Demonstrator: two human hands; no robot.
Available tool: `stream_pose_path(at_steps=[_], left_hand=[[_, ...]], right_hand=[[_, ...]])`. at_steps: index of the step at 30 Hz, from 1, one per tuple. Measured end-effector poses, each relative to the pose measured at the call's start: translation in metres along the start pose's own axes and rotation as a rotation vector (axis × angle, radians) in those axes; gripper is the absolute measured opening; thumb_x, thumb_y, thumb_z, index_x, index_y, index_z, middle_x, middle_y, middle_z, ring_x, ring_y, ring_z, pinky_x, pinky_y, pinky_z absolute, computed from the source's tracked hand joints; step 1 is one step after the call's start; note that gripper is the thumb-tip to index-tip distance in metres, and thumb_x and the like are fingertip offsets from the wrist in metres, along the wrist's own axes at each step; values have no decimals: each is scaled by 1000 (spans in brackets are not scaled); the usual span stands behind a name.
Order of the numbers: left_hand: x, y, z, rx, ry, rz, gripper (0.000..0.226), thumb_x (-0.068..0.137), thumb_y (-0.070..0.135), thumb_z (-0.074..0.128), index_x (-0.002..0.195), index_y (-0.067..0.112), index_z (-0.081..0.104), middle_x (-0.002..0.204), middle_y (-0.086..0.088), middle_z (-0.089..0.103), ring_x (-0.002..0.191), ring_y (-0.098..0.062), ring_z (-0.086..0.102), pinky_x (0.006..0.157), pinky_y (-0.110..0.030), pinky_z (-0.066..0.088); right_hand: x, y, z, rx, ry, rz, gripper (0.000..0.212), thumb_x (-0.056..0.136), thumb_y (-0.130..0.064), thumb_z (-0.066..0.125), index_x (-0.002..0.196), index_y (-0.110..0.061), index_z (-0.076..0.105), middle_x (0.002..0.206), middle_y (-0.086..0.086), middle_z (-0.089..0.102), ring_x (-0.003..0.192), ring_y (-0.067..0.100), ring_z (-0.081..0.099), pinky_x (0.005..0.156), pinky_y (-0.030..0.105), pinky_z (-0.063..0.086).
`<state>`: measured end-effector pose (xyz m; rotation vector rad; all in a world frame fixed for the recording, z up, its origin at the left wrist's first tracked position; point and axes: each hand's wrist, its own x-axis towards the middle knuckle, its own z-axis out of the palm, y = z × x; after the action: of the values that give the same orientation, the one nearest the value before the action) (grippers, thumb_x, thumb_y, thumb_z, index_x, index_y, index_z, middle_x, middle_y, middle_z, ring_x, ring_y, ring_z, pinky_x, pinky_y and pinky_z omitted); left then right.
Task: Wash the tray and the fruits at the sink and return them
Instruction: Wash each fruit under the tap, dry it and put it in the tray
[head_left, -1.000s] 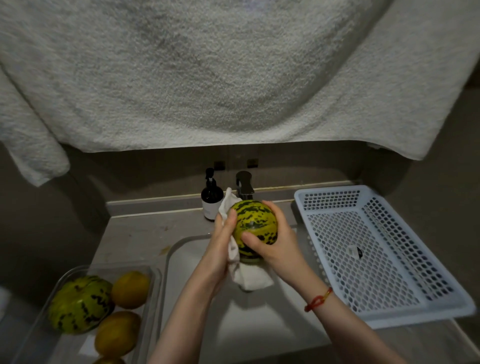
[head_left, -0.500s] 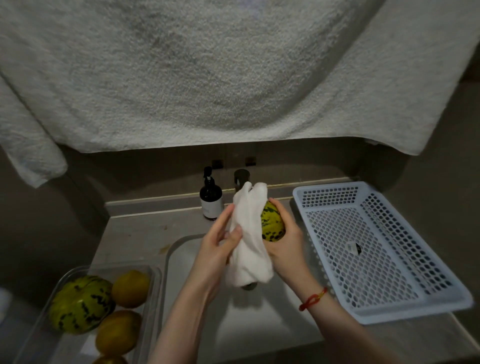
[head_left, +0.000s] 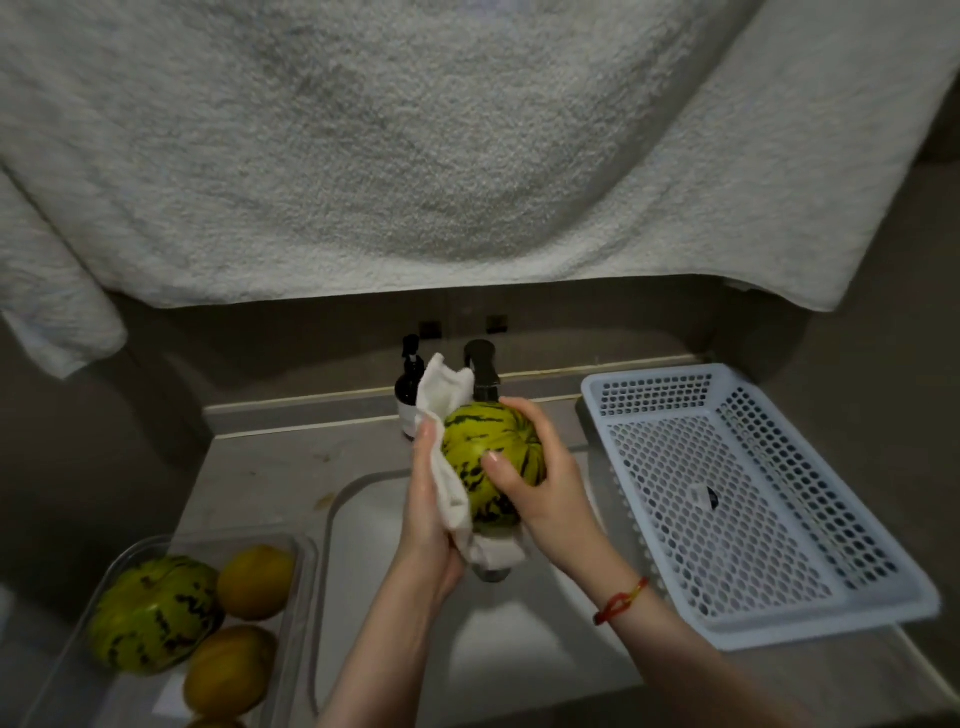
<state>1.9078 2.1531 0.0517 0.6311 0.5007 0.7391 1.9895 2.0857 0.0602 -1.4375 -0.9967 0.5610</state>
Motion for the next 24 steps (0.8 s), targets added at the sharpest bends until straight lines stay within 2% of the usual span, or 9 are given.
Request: stream_pose_path(at_steps=[4,6,12,16,18,20,21,22,24], left_hand=[[2,2,-4,792,30,577,27,79,33,68,104,39,60,118,2,60,110,-11,57,90,-18,48],[6,5,-6,949,-42,627,25,82,19,66,99,38,62,115,3,59,109,-5,56,89,-13,46],[15,8,-6,367,125,-5,22,95,29,50,106,18,66,99,-13,72,85,-22,70,66,-28,56],[9,12,-8,72,53,-332,40,89,37,49,92,6,74,85,-18,73,75,-27,72,66,-36,57],[-2,4,-13,32,86,-250,27,62,29,71,74,5,73,62,-10,71,64,-19,70,66,-33,54],[-11,-2,-30,152,207,-244,66,21,16,89,82,5,65,62,-3,67,68,-21,64,70,-35,48],[-11,-4,-39,171,245,-304,72,37,22,93,101,3,64,74,-6,65,76,-25,60,77,-38,46],[-12,-3,-37,166,291,-353,55,77,21,75,124,0,54,90,-11,63,91,-31,57,86,-41,41],[-4,-7,-29,106,386,-373,42,103,12,26,142,-4,29,133,-20,48,129,-32,39,104,-39,28]], right_hand=[[0,11,21,262,237,323,30,92,-35,56,118,-22,55,104,2,67,89,8,66,68,20,53],[1,11,25,315,278,454,29,92,-39,52,116,-23,55,100,2,68,88,14,67,71,27,55],[-13,10,21,-145,155,160,49,85,-41,62,129,-33,43,129,-4,47,114,8,50,83,8,42],[-20,14,5,-462,-47,-139,68,71,-55,64,132,-33,43,138,-3,37,126,12,39,103,24,36],[-19,13,-4,-532,-125,-263,69,68,-54,66,131,-36,46,138,-2,40,128,15,39,104,28,35],[-17,15,-10,-506,-163,-334,67,65,-50,70,127,-37,49,135,-3,45,126,13,42,104,28,36],[-15,15,-12,-459,-171,-325,65,63,-48,71,125,-40,50,133,-6,46,126,10,44,104,28,37],[-13,15,-13,-397,-165,-289,63,63,-46,72,122,-44,49,131,-11,48,124,7,45,103,27,39],[-9,13,-12,-276,-130,-147,61,63,-42,75,116,-49,47,124,-18,50,118,4,49,100,28,43]])
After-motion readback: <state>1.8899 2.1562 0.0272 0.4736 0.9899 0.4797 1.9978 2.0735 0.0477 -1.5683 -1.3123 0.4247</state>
